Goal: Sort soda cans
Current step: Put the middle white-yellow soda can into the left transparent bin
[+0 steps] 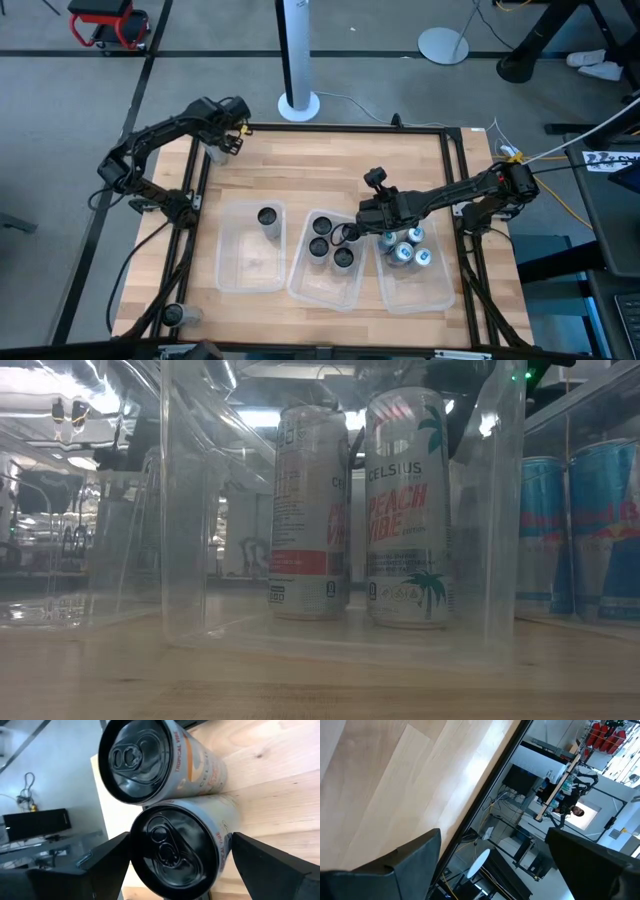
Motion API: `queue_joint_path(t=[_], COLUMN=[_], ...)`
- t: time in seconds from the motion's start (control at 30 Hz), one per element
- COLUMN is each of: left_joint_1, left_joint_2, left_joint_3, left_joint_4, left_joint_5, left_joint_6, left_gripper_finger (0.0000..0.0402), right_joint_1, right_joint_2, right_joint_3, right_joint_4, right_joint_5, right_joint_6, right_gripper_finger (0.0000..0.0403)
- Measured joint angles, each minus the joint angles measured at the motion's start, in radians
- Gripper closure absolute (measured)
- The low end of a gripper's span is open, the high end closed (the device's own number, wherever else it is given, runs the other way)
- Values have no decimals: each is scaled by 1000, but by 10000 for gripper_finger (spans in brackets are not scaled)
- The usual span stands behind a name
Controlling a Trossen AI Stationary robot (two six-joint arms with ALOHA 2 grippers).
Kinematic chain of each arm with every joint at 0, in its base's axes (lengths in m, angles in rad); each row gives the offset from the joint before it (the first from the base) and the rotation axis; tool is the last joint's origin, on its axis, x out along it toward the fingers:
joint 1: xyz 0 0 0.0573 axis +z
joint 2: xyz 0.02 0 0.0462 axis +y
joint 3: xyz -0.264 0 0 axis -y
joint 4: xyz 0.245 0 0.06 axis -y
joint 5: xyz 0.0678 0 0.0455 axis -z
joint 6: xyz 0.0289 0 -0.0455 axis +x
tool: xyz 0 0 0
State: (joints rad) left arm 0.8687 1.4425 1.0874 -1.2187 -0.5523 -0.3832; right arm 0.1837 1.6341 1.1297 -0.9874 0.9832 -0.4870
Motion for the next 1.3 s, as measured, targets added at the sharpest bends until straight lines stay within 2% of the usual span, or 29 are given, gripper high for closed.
queue_joint_path(t=[0.43,1.03,1.3], left_joint_1=[-3,3,25], left_joint_2=[-63,-66,-66], left_joint_3=[-4,-2,-2], left_joint_4=[23,47,111], left_joint_5=[96,190,209], left_joint_6=[28,68,86], left_gripper_finger=[80,80,80], right_joint_1=[0,0,0], right_joint_2=[0,0,0], right_joint_3=[0,0,0], right_joint_4=[22,28,28], right_joint_5=[-1,-8,-9], right_joint_6=[-26,-37,-37], right_gripper_finger=[39,39,39])
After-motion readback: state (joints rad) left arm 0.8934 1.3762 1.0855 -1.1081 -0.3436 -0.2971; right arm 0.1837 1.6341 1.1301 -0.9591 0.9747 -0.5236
